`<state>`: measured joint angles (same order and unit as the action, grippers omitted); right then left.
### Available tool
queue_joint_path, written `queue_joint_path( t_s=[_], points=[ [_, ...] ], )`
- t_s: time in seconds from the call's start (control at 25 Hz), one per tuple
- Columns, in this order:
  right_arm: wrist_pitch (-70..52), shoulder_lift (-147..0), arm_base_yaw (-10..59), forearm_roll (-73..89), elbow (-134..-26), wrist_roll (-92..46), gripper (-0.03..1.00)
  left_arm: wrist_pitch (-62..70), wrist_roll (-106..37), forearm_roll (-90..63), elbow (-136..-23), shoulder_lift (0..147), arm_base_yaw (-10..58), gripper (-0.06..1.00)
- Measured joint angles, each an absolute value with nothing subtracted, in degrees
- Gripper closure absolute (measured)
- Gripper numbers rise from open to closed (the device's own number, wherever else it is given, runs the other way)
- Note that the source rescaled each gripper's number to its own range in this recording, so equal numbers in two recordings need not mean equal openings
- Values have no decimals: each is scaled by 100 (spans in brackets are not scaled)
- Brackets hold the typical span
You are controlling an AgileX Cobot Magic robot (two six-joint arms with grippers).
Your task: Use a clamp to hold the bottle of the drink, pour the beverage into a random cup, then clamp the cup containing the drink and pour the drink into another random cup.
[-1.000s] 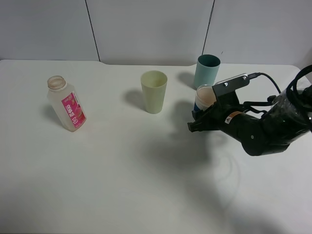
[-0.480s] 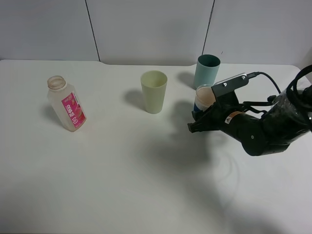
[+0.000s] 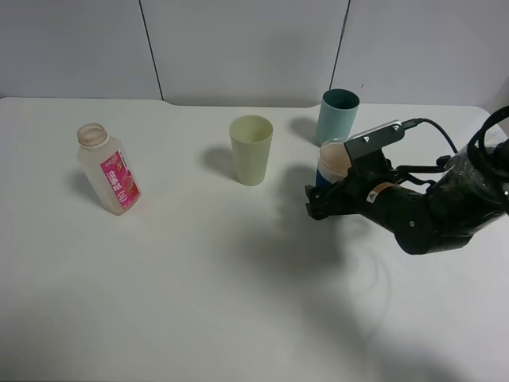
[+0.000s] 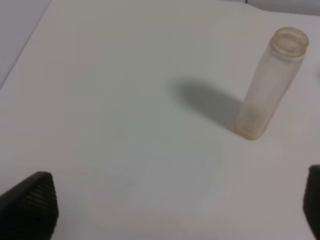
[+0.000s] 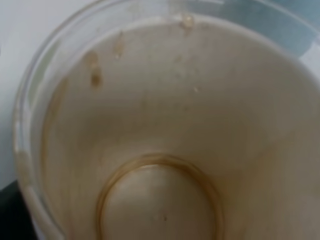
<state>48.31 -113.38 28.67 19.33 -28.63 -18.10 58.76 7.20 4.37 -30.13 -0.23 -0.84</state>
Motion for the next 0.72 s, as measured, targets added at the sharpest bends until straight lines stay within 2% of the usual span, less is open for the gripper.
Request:
queue_joint_path(
  t_s=[0.28,0.72],
  points=[
    [4249,-11012,2872,1908,-2857,-1768,13,5876,720,437,-3013,-23,-84,-6],
    [3597,-9593,3010,1963,-2839,-1743,13,5876,720,437,-3013,-23,-84,-6]
  ],
)
